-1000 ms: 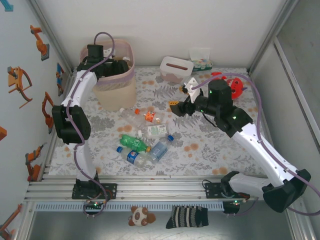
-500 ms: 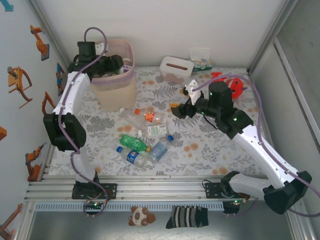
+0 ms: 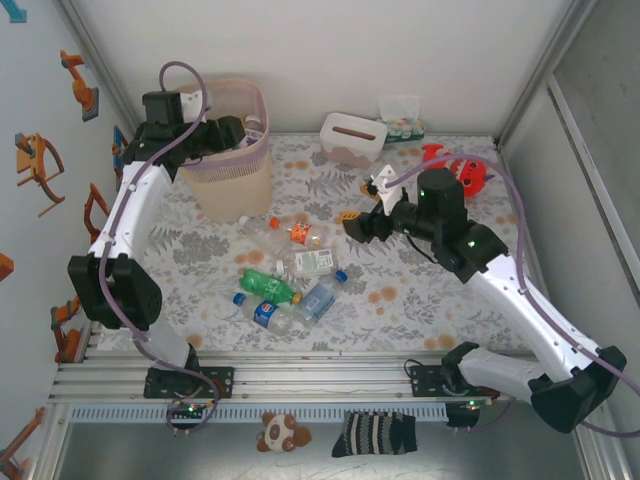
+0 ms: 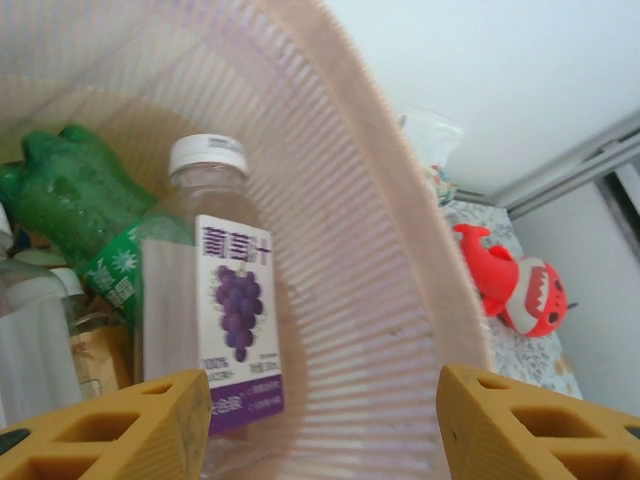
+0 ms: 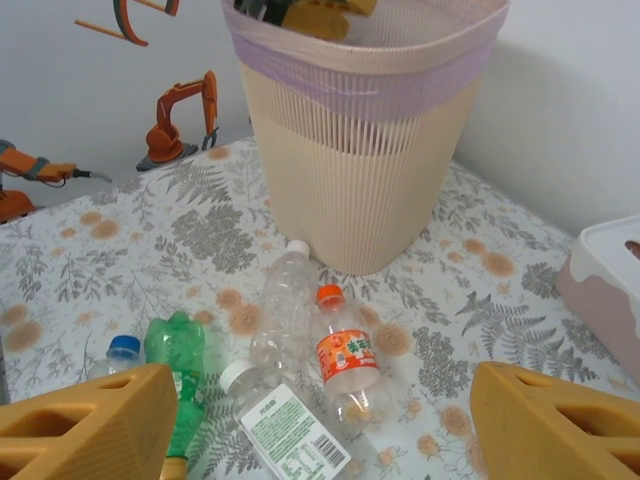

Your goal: Put the plastic bottles in the bin

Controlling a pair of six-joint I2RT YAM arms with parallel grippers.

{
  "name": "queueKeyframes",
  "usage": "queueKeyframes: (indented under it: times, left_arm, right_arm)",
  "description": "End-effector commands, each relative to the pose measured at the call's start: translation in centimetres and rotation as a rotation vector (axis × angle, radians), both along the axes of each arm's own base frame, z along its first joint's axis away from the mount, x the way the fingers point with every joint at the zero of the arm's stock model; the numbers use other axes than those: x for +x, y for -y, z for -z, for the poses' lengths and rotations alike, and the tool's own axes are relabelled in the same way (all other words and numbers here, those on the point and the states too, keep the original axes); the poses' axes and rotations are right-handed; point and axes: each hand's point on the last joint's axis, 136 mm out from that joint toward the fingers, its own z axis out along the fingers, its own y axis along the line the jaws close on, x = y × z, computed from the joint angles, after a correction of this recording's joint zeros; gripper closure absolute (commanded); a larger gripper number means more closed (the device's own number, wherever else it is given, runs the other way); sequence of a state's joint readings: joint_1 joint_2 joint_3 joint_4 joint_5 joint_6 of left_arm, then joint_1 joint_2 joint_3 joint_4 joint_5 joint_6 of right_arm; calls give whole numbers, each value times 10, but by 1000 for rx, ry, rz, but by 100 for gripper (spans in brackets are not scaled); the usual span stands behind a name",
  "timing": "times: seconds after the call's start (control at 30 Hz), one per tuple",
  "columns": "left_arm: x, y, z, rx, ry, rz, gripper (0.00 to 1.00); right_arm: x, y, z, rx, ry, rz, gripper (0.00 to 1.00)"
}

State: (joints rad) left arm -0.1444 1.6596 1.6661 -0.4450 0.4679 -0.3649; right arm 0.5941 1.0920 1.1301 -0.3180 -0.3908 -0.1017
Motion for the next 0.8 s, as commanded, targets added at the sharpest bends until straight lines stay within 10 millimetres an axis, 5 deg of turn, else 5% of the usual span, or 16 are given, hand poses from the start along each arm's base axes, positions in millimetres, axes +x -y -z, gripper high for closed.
queueKeyframes:
  times: [0.0, 0.17, 0.4, 0.77]
  left_arm:
    - [-27, 13, -32, -31, 93, 94, 40]
    - [-66, 24, -32, -8, 105, 177, 41]
    - [-119, 32, -6, 116, 53, 159, 41]
    - [-176, 11, 79, 175, -178, -145, 41]
  right_arm:
    - [-6, -1, 13, -21, -52, -5, 24]
    - [-9, -3, 28, -46, -89, -12, 25]
    - [-8, -4, 39, -36, -120, 5, 25]
    - [-11, -13, 61, -15, -182, -11, 26]
